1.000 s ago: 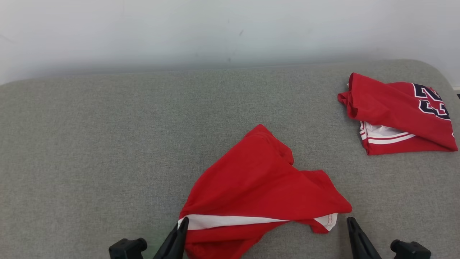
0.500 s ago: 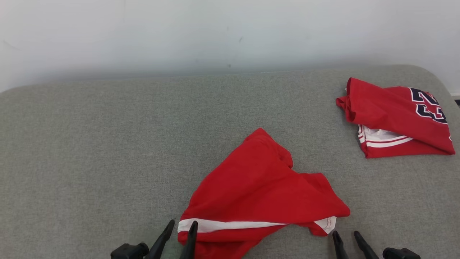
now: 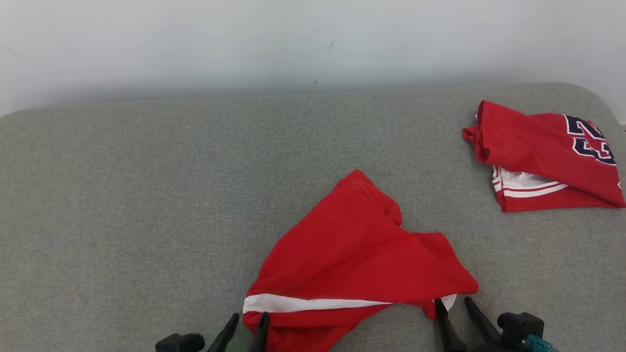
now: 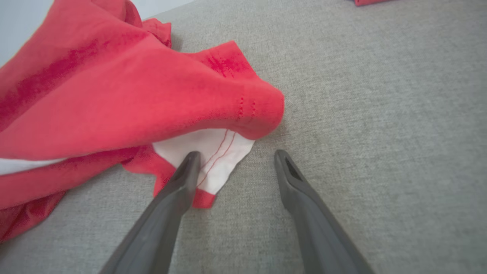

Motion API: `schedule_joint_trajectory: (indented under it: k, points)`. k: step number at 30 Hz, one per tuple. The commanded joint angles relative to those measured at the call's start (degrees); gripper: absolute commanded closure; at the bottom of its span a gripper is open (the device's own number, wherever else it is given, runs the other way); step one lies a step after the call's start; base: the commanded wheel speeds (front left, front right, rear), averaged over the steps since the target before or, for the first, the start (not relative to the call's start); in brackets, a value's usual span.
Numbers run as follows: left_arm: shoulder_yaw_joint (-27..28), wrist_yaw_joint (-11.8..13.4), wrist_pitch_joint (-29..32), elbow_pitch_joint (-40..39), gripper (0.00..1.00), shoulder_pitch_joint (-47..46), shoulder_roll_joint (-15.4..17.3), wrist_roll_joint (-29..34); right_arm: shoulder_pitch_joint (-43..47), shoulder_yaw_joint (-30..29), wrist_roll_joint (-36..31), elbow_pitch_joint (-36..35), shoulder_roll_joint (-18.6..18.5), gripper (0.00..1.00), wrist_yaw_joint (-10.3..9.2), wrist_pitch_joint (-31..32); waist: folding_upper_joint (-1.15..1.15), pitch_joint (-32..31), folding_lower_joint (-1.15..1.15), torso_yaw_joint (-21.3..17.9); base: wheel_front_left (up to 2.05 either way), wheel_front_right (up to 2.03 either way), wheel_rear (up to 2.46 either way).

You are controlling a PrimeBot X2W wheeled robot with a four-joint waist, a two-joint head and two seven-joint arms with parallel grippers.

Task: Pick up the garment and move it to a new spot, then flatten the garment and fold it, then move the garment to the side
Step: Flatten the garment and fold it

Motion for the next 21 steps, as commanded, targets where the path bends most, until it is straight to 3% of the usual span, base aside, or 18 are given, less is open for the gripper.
schedule_joint_trajectory:
  k: [1, 2, 3, 4, 11, 21]
  points:
    - [-0.26, -0.51, -0.03, 1.59, 0.0, -1.61, -0.75, -0.88, -1.42, 1.43, 0.16, 3.09, 0.55, 0.05, -0.11, 0.24, 0.0, 0.16, 0.0, 0.06, 0.0, 0.0, 0.0]
    - [-0.2, -0.59, -0.17, 2.48, 0.5, -2.15, -1.25, -1.72, -2.13, 1.89, 0.47, 4.1, 0.76, 0.55, -0.11, 0.31, 0.0, 0.24, 0.0, 0.11, 0.0, 0.0, 0.0]
    - [-0.15, -0.86, -0.29, 3.46, 0.67, -2.78, -1.75, -2.52, -2.81, 2.73, 0.73, 5.16, 1.12, 0.78, -0.11, 0.33, 0.0, 0.3, 0.0, 0.21, 0.0, 0.0, 0.0]
    - [-0.46, -1.09, -0.43, 4.35, 1.0, -3.47, -1.95, -2.51, -3.33, 3.37, 0.94, 5.77, 1.39, 1.0, -0.1, 0.35, 0.0, 0.39, 0.0, 0.28, 0.0, 0.0, 0.0]
    - [-2.28, -1.49, -1.74, 6.76, 1.0, -5.53, -2.55, -2.82, -3.62, 4.03, 2.14, 4.42, 0.65, 1.0, 0.01, 0.21, 0.0, 0.2, 0.0, 0.57, 0.0, 0.0, 0.0]
    - [0.31, -0.3, -2.68, -3.35, 1.0, 0.12, 1.85, 1.29, 7.95, -0.56, 4.95, -12.67, -4.32, 1.0, -0.01, 0.06, 0.0, -0.14, 0.0, 0.66, 0.0, 0.0, 0.0]
